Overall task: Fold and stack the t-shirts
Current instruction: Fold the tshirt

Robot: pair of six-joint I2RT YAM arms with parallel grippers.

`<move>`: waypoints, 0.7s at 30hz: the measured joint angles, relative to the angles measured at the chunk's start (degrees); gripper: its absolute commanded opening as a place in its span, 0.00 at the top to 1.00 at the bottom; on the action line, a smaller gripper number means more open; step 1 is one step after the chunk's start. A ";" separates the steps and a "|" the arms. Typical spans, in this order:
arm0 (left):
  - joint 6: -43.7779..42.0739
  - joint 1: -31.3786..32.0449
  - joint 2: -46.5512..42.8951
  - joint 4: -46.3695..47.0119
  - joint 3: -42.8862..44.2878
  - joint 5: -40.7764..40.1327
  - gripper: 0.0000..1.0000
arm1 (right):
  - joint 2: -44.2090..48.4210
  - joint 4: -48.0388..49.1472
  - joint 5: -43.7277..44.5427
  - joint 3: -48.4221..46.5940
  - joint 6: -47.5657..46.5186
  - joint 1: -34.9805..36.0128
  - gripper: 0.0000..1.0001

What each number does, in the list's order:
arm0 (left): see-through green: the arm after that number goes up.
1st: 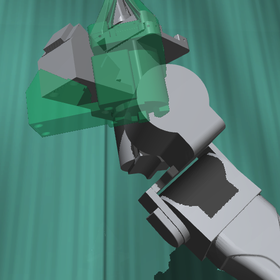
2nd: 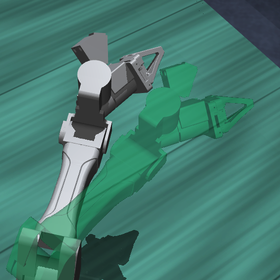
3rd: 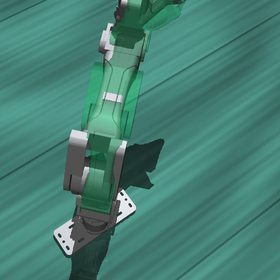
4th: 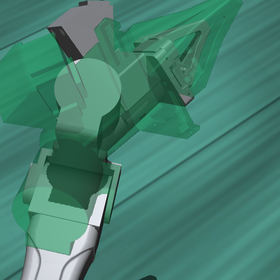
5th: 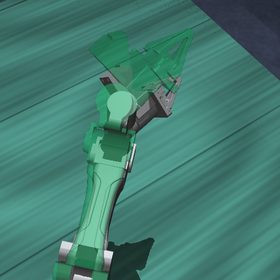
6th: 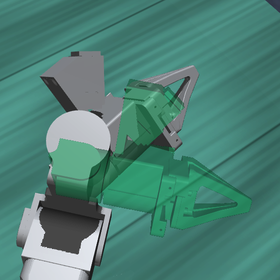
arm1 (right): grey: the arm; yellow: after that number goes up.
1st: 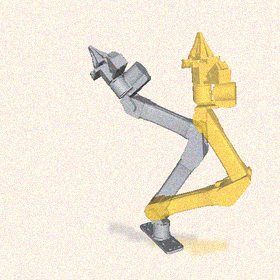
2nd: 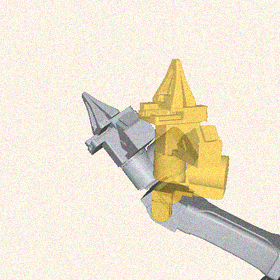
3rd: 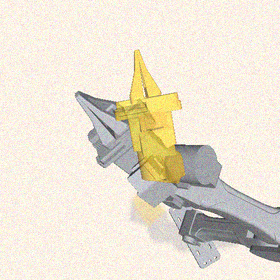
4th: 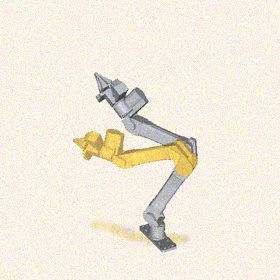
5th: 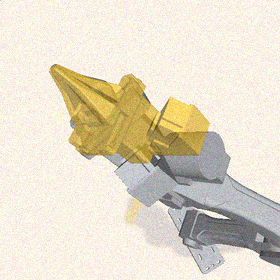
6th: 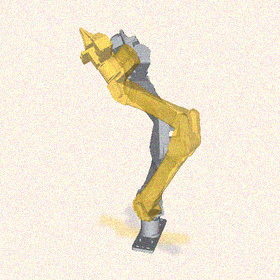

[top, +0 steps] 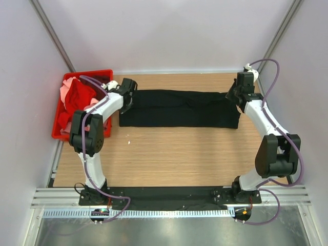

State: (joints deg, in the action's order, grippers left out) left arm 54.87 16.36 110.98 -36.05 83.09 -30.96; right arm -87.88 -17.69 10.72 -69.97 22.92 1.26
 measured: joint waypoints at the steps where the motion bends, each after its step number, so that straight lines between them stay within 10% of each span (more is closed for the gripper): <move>1: -0.07 0.00 0.31 -0.07 0.50 -0.04 1.00 | -0.52 0.48 -0.50 0.00 0.15 -0.09 0.99; 21: -2.93 0.00 9.07 -2.45 7.89 -1.68 1.00 | -6.99 4.74 -3.28 -0.94 1.46 -2.05 0.99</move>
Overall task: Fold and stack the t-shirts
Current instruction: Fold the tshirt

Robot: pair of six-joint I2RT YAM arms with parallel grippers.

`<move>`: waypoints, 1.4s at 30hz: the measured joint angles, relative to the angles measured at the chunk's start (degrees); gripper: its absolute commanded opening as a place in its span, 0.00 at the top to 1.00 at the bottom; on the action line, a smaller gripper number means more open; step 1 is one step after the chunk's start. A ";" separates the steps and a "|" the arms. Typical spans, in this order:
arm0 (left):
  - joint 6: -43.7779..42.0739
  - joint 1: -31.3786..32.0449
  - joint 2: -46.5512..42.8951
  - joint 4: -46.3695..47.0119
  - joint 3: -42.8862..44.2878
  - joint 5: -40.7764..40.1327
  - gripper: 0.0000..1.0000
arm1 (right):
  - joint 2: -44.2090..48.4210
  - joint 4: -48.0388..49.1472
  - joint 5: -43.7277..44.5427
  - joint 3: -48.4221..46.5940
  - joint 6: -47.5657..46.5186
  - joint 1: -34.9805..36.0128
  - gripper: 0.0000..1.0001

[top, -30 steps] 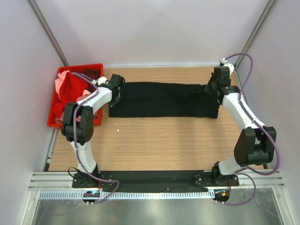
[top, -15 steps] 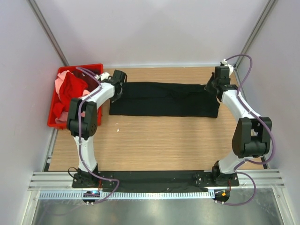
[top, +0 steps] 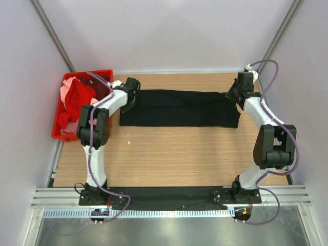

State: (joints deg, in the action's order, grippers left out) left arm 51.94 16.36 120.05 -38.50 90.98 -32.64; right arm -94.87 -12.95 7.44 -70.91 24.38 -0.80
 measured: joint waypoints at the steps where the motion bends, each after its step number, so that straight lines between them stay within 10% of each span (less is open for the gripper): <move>1: -0.04 0.00 0.09 0.02 0.22 -0.13 1.00 | -0.02 0.09 0.00 -0.07 0.00 -0.07 0.99; 36: -1.46 0.13 5.99 -3.15 6.49 -2.73 1.00 | -11.69 5.66 -6.08 -7.67 -1.33 -0.09 0.99; 42: -1.92 0.17 6.01 -4.68 8.31 -2.86 0.70 | -13.81 5.29 -6.88 -9.77 -1.51 -0.15 0.65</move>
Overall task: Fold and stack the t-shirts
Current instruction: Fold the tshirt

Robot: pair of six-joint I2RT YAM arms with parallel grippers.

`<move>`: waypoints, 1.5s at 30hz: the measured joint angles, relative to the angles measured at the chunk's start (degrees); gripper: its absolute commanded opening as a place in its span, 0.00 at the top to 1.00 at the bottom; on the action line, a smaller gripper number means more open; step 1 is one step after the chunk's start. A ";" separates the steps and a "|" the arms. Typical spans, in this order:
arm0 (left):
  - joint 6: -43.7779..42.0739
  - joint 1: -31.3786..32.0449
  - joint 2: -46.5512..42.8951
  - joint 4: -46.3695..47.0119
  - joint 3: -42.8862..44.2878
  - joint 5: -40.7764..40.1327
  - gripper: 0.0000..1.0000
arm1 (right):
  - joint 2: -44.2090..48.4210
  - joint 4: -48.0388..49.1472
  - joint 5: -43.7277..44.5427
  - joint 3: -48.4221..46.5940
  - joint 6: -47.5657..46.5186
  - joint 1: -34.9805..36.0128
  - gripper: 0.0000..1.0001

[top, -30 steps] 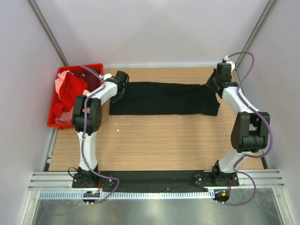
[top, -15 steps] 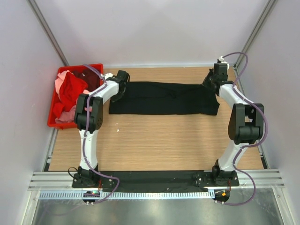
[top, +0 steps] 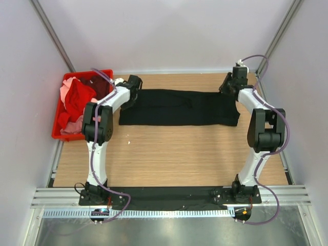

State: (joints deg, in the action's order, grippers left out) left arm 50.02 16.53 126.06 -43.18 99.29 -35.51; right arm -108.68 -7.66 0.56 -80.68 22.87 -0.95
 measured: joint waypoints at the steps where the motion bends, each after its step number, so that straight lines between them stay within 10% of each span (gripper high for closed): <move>1: -0.13 0.09 -0.02 -0.07 0.39 0.02 0.62 | -0.70 -0.94 -0.66 -1.25 0.15 -0.04 0.53; 10: -3.78 3.19 -9.55 2.91 -1.49 5.70 0.51 | -1.38 -22.21 1.49 -12.96 4.61 -0.96 0.45; 19: -7.52 9.73 -18.27 11.50 -11.72 21.29 0.50 | 10.43 -31.80 1.88 6.97 11.82 -11.04 0.49; 29: -9.05 10.01 -21.66 12.50 -29.92 23.98 0.46 | 13.84 -27.93 1.84 20.85 20.48 -16.96 0.53; 45: -8.46 1.64 -23.50 13.99 -34.23 18.91 0.48 | 10.25 -14.43 -2.21 24.15 31.69 -18.80 0.55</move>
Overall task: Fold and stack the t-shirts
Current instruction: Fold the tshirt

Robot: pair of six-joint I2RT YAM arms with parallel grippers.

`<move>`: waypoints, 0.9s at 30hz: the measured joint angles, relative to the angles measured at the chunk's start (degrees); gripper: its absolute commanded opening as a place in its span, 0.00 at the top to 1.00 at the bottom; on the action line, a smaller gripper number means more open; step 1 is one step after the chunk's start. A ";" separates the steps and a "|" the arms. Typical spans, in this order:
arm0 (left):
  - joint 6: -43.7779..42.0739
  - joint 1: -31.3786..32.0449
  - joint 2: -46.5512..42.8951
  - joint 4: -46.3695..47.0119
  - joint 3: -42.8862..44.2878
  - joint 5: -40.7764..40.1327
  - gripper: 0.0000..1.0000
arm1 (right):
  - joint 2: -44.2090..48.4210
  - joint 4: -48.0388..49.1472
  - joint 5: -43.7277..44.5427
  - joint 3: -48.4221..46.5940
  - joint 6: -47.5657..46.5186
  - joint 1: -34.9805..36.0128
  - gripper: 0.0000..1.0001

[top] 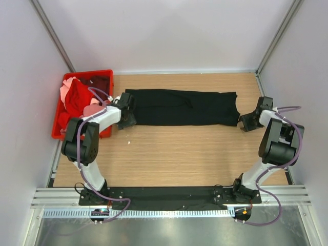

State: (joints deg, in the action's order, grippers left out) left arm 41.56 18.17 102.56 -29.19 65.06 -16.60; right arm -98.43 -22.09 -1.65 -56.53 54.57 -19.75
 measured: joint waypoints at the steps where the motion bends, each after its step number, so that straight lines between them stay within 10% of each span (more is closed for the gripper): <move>1: 0.02 -0.66 0.00 0.04 0.00 -0.26 0.48 | -0.22 1.03 -0.33 -0.04 0.31 0.00 0.55; 27: 0.20 -2.45 5.77 -0.66 5.25 -5.11 0.67 | -0.79 5.46 -5.33 1.70 7.87 0.00 0.51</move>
State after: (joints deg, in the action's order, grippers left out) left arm 41.76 15.73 108.33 -29.85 70.30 -21.71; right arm -99.22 -16.62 -6.98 -54.83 62.43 -19.75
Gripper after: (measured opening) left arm 0.370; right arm 0.479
